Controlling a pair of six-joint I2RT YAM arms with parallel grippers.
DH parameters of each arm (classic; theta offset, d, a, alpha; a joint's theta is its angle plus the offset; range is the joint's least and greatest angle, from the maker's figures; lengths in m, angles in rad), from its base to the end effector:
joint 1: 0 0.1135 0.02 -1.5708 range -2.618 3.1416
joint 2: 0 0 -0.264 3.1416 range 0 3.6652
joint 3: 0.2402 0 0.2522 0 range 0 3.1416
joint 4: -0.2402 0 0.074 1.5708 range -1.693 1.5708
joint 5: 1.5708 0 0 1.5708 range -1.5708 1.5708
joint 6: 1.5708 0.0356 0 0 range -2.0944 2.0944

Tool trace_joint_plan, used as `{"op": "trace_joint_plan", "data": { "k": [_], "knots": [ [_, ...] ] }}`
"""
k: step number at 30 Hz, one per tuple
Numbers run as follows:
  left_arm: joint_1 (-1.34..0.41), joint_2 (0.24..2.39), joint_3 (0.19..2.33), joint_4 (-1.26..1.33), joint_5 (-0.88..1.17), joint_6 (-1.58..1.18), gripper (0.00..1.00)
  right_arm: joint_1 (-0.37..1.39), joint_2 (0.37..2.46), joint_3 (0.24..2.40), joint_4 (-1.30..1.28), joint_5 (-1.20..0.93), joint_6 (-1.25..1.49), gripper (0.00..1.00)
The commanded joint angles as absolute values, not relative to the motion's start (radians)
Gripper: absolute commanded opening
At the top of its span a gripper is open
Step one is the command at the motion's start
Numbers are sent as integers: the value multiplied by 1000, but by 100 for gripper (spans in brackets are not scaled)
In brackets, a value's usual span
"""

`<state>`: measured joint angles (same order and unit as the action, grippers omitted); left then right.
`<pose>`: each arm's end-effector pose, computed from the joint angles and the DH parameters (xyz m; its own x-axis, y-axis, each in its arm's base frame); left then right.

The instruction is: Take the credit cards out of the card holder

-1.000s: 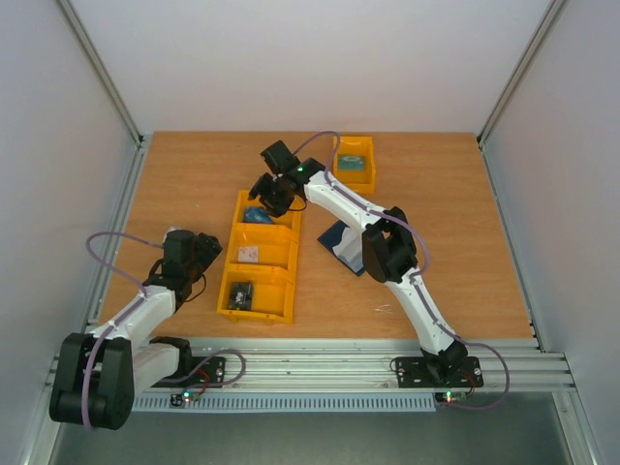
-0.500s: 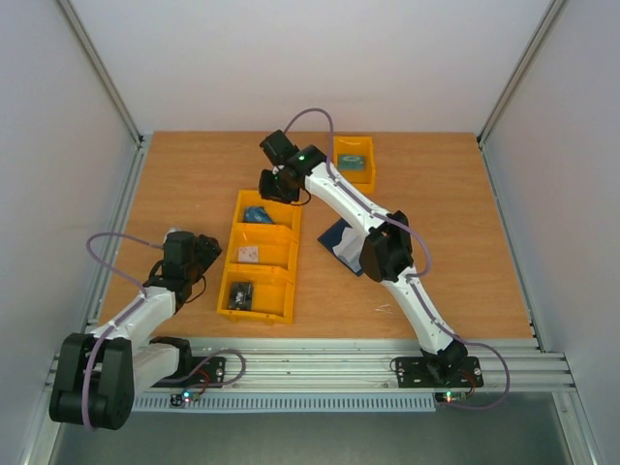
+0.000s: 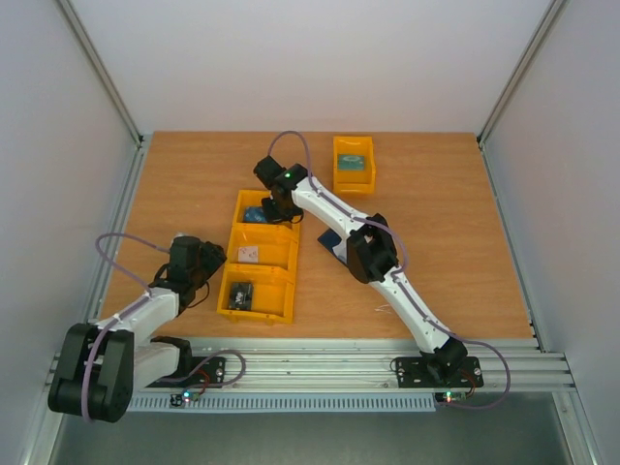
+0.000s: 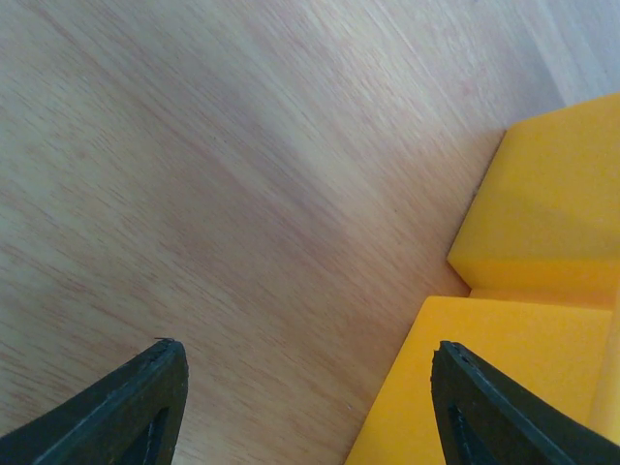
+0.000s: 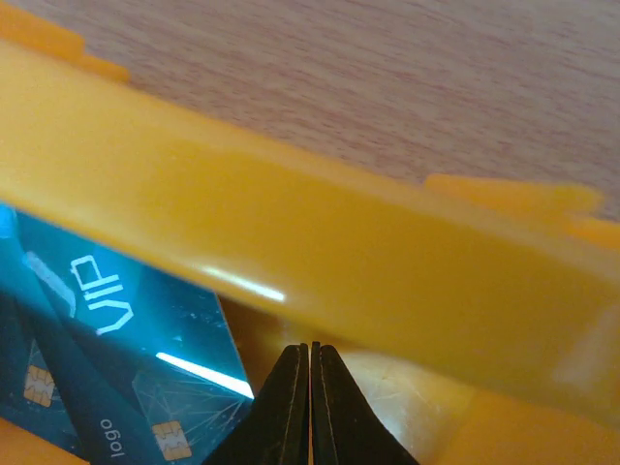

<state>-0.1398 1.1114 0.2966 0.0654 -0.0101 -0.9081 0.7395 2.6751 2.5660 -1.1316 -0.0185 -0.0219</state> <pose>0.1930 -0.0268 0.1384 -0.5191 -0.7230 -0.4558 -0.4505 0.6847 -0.5729 0.3995 0.3653 0.1615 -0.6839 -0.6535 -0.3244 -0.6934 0.7205 0.0104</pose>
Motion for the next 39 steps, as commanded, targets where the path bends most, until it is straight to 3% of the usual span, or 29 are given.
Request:
{"op": "trace_joint_plan", "data": {
  "k": [1,8,20,30,39],
  "knots": [
    [-157,1134,282,142,-14,-893,70,763,2715,2620,-1112,-29,-111,1],
    [-167,1147,291,181,-38,-871,70,785,2726,2631,-1047,-178,-9,1],
    [-166,1152,305,240,-50,-797,72,785,2686,2627,-981,-257,129,2],
    [-169,1187,326,340,-4,-662,76,768,2649,2621,-966,-273,136,4],
    [-181,1230,351,379,-45,-564,76,738,2510,2577,-958,-135,99,8]
  ]
}}
